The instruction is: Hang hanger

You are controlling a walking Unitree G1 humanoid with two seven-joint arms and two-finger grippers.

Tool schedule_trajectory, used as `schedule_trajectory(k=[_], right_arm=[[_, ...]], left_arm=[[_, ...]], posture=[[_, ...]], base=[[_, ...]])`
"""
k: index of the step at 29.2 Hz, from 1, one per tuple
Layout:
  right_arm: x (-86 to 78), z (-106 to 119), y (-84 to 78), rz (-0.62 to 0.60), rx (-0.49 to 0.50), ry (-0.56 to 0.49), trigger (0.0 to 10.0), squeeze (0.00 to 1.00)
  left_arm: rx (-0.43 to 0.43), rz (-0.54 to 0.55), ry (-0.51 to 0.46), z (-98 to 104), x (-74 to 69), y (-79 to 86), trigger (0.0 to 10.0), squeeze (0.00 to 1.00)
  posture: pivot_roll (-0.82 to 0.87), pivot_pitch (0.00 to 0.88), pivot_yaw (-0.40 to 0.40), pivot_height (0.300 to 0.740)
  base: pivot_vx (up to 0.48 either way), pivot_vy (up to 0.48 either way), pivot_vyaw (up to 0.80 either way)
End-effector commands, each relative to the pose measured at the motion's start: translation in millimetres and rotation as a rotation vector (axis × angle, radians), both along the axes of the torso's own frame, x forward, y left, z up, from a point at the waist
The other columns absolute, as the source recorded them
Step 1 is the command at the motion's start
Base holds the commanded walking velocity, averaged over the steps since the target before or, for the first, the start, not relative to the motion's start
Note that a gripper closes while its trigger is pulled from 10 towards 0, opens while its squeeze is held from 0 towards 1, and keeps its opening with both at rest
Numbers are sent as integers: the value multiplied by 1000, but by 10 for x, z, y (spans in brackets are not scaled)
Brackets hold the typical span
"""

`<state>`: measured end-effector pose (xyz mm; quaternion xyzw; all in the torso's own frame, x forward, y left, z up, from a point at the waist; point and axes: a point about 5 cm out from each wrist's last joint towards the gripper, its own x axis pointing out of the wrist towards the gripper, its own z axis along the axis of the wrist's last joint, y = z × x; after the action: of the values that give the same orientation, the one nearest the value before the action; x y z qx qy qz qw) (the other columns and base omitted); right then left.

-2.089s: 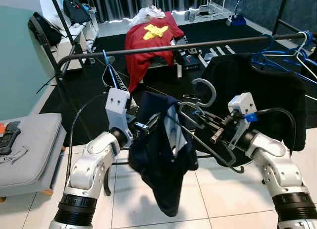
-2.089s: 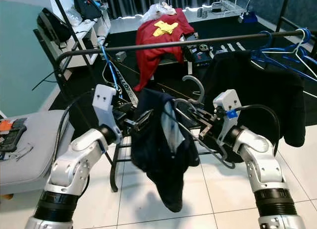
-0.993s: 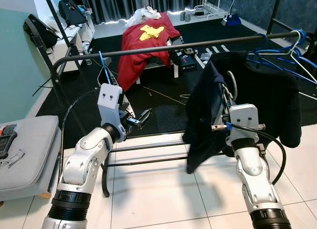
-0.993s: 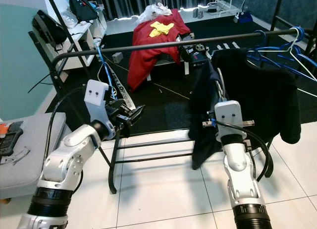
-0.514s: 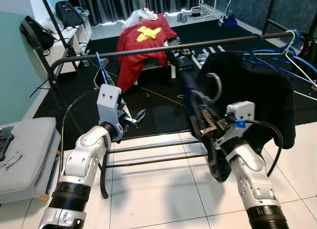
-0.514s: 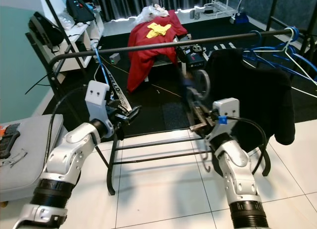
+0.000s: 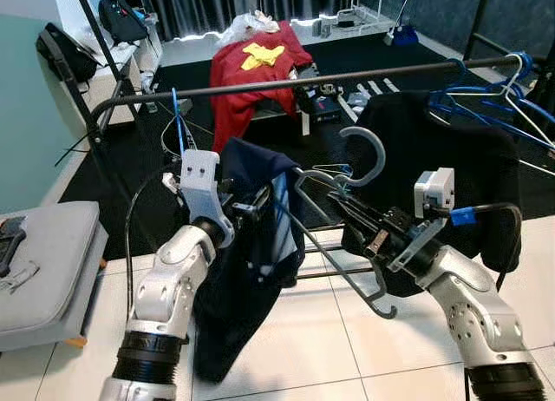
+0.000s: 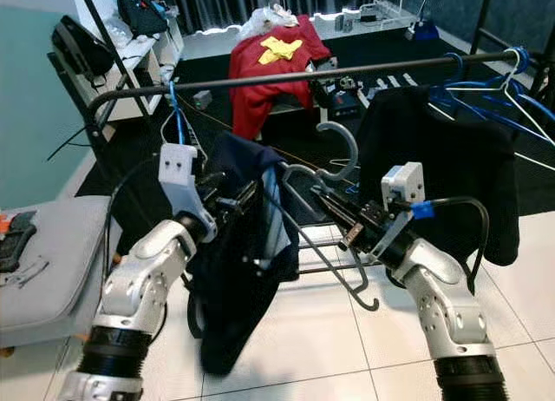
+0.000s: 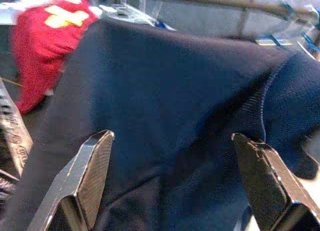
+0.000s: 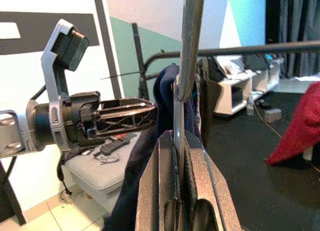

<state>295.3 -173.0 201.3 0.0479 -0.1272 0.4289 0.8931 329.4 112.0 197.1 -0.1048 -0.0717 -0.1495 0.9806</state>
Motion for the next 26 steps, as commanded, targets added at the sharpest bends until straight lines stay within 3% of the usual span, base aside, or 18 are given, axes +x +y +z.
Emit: schedule_trajectory(k=[1, 9, 10, 11, 12, 13, 14, 16, 18, 23, 25, 26], right_arm=[[-9, 129, 18, 42, 45, -45, 10000, 0], [-2, 154, 62, 68, 54, -40, 10000, 0], [5, 157, 57, 60, 52, -40, 10000, 0], [5, 157, 57, 60, 52, -40, 10000, 0], [13, 164, 52, 51, 52, -41, 10000, 0], [13, 164, 52, 51, 52, -41, 10000, 0], [20, 170, 47, 41, 52, -45, 10000, 0], [20, 170, 47, 41, 52, -45, 10000, 0], [28, 176, 43, 28, 48, -48, 10000, 0], [29, 173, 47, 25, 42, -48, 10000, 0], [28, 174, 48, 27, 43, -48, 10000, 0], [23, 176, 54, 34, 46, -46, 10000, 0]], left_arm=[[-30, 66, -22, 18, -31, 95, 10000, 1000], [-91, -65, -37, 19, -164, -111, 10000, 1000], [-97, -127, -39, 18, -206, -182, 10000, 753], [-97, -127, -39, 18, -206, -182, 10000, 753], [-96, -186, -43, 22, -248, -249, 10000, 318], [-96, -186, -43, 22, -248, -249, 10000, 318], [-95, -251, -41, 21, -290, -322, 10000, 12], [-95, -251, -41, 21, -290, -322, 10000, 12], [-96, -328, -46, 35, -349, -431, 10000, 0], [-94, -335, -53, 50, -370, -484, 10000, 0], [-75, -304, -54, 38, -352, -486, 10000, 0], [-8, -203, -55, -7, -280, -450, 10000, 0]], posture=[[-80, 51, 76, 740], [-81, 60, 73, 740], [-83, 61, 73, 740], [-83, 61, 73, 740], [-85, 61, 73, 740], [-85, 61, 73, 740], [-89, 60, 73, 740], [-89, 60, 73, 740], [-93, 62, 74, 740], [-92, 61, 73, 740], [-92, 63, 71, 740], [-94, 65, 69, 740]], base=[[0, 0, 0], [0, 0, 0], [0, 0, 0], [0, 0, 0], [0, 0, 0], [0, 0, 0], [0, 0, 0], [0, 0, 0], [0, 0, 0], [0, 0, 0], [0, 0, 0], [0, 0, 0]])
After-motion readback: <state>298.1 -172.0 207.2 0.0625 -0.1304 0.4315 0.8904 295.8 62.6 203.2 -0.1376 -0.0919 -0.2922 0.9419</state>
